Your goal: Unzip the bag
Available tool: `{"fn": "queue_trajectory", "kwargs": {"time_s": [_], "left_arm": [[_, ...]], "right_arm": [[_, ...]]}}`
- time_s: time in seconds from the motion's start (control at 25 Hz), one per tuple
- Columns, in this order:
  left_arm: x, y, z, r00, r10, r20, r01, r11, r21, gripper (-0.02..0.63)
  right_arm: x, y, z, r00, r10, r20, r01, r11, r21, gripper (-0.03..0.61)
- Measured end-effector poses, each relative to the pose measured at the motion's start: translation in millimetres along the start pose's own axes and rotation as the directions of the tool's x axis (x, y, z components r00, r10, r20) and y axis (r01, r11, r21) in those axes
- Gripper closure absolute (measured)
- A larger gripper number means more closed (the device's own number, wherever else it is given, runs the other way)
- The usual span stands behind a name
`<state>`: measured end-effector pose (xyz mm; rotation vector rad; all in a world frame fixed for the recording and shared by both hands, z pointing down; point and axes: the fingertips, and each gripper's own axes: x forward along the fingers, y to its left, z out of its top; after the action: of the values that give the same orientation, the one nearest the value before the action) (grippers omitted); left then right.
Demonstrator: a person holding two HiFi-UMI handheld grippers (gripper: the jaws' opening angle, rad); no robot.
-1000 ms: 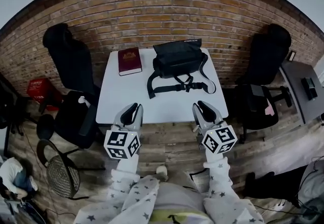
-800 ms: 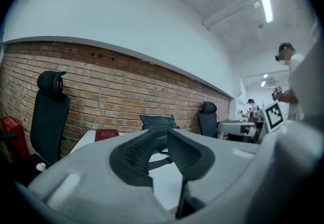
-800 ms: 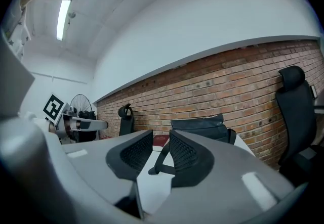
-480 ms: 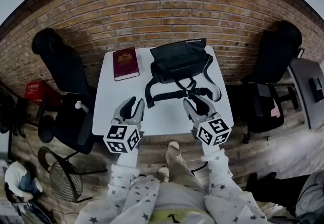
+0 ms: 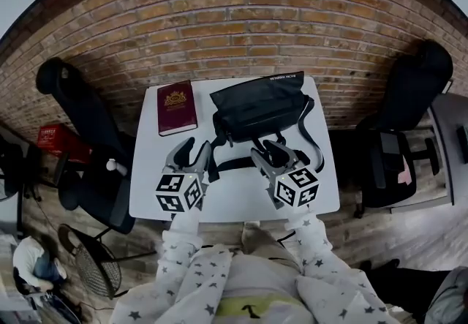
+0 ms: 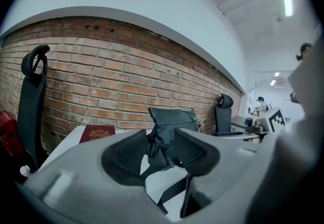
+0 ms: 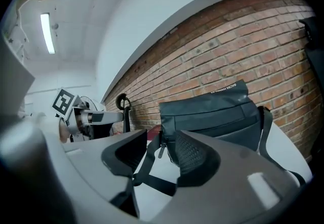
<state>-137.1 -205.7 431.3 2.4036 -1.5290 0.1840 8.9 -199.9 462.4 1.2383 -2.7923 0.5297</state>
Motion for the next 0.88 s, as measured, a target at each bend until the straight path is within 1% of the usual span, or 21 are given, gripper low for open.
{"fn": "queue_trajectory", "kwargs": {"time_s": [0.08,0.24,0.52,0.68,0.76,0.88], "left_arm": [[14,4,-2,1.0,0.002,-0.015,-0.002,1.0,-0.006,0.431],[39,11,-3,0.999,-0.01,-0.037,0.01,1.0,-0.001,0.411],[87,22,3,0.993,-0.081,-0.085,0.083,0.996,0.022,0.336],[113,19,2,0.983,-0.149,-0.111,0.155,0.987,0.042,0.309],[126,15,-2,0.974,-0.187,-0.13,0.195,0.979,0.053,0.284],[141,8,-11,0.956,-0.25,-0.154,0.259,0.965,0.047,0.273]], "right_arm": [[14,-5,-5,0.999,0.024,-0.024,-0.024,1.0,0.016,0.394],[40,-10,-18,0.995,0.066,-0.071,-0.062,0.997,0.055,0.38],[79,-9,-51,0.982,0.12,-0.145,-0.096,0.982,0.161,0.374],[94,-9,-65,0.977,0.142,-0.158,-0.103,0.968,0.23,0.376],[100,-7,-72,0.973,0.163,-0.165,-0.115,0.957,0.266,0.376],[110,-5,-78,0.969,0.184,-0.164,-0.126,0.941,0.315,0.382]]}}
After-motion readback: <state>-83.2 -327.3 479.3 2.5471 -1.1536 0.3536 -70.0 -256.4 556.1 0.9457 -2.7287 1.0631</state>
